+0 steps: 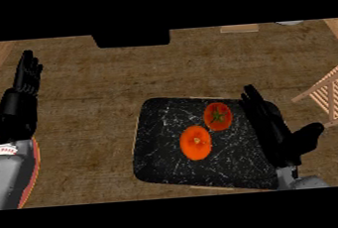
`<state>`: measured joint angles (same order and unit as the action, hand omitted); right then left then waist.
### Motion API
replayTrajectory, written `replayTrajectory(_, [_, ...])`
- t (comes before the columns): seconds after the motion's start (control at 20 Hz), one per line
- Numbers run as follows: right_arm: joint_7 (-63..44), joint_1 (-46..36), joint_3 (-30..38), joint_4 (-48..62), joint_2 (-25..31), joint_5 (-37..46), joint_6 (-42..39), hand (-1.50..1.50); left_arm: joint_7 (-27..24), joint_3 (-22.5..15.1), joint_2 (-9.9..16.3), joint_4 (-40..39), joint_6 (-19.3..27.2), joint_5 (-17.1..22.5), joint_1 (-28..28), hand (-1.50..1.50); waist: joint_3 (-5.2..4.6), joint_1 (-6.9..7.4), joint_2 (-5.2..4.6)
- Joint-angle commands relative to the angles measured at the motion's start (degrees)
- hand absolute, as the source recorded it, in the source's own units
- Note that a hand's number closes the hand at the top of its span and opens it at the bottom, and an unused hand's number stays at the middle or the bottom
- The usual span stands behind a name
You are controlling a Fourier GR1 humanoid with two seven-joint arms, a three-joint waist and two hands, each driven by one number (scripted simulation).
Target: Pick the squash from the tray and place it in the tiered shelf
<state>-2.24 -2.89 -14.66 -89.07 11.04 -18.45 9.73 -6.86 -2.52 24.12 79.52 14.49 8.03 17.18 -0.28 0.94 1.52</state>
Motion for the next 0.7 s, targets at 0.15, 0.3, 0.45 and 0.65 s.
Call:
replayTrajectory(0.15, [-3.82, -16.00, -11.89, -4.94, -0.07, 0.93, -14.31, 1.50, 2.91, -1.76, -3.58, 1.21, 0.57, 1.13, -1.57, 0.00, 0.16, 3.54, -1.62])
replayTrajectory(0.3, [-4.97, -24.91, -10.69, -2.50, 4.76, 13.80, -9.30, 1.50, 7.54, -3.07, -5.14, 1.73, -0.24, 3.12, -3.65, 0.00, 0.01, 2.96, -1.11])
replayTrajectory(0.45, [-7.13, -26.56, -8.16, 5.65, -3.18, -8.29, -24.07, -1.50, 8.35, -3.59, -5.96, 6.32, 1.39, 2.66, -6.97, 0.00, 0.36, 2.24, -1.85])
replayTrajectory(0.65, [-6.16, -33.74, -2.54, 8.93, 0.83, -15.80, -36.68, -1.50, 12.03, -4.45, -5.80, 11.12, 3.22, 1.48, -8.71, 0.00, 0.37, 1.35, -1.70])
